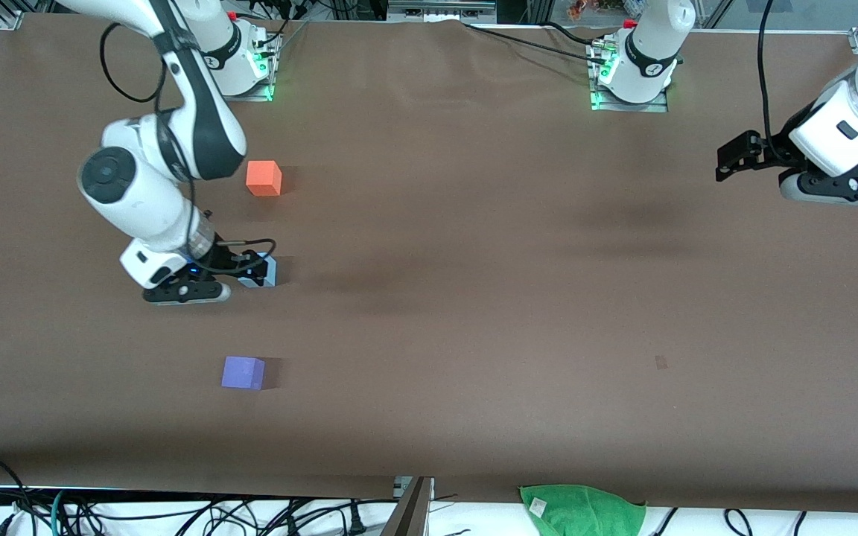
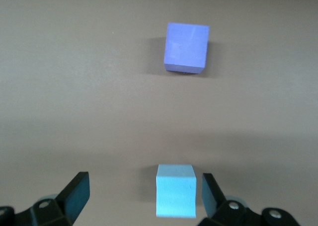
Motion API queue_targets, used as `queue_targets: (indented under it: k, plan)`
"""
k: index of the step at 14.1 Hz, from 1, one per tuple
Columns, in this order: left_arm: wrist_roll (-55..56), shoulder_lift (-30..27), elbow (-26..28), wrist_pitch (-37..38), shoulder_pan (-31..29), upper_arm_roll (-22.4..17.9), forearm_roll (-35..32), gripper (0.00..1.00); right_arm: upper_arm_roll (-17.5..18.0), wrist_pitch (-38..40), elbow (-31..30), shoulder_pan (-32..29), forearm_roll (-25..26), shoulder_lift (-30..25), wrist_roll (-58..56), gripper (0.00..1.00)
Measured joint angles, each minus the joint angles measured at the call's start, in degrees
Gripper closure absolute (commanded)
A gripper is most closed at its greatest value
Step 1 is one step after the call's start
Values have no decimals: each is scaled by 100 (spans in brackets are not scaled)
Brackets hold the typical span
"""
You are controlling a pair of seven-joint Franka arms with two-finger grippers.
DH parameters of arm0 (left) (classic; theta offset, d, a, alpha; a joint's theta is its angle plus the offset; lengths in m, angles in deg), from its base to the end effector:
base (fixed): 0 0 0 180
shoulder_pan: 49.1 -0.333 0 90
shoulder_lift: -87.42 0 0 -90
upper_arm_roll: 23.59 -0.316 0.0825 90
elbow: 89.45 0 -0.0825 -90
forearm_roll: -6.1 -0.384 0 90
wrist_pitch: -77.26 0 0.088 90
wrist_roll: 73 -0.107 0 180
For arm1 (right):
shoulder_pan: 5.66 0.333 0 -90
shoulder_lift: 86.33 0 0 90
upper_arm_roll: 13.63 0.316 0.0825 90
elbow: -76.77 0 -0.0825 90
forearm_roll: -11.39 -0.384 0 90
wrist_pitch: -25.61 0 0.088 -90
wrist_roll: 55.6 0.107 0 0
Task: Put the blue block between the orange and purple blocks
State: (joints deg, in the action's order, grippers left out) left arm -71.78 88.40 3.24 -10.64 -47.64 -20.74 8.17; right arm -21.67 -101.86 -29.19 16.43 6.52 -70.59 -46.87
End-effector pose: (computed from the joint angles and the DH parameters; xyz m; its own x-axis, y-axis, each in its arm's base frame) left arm 0.5513 -0.0453 0.5901 0.9933 -0.0549 -0.1013 -0.0517 -0.9981 0.0347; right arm 0.6125 0.1615 0.3872 0.9941 0.0491 0.0967 0.0541 -0.9973 -0.0497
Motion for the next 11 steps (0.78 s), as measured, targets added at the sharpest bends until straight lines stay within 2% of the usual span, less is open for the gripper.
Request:
queue_targets:
  k: [3, 5, 8, 11]
  plan:
    - [-7, 233, -352, 88, -13, -32, -1, 0, -116, 1445, 583, -3, 27, -419, -3, 0]
    - [-7, 239, -457, 92, -13, -31, -1, 0, -163, 2185, 957, -7, 236, -690, -4, 0]
    - [-7, 239, -540, 62, -13, -15, -1, 0, -212, 2974, 1330, -6, 372, -1094, 2, 0]
    - [-7, 239, -553, -70, -13, 3, -64, 0, -404, 3500, 1345, -39, 372, -1605, -81, 0]
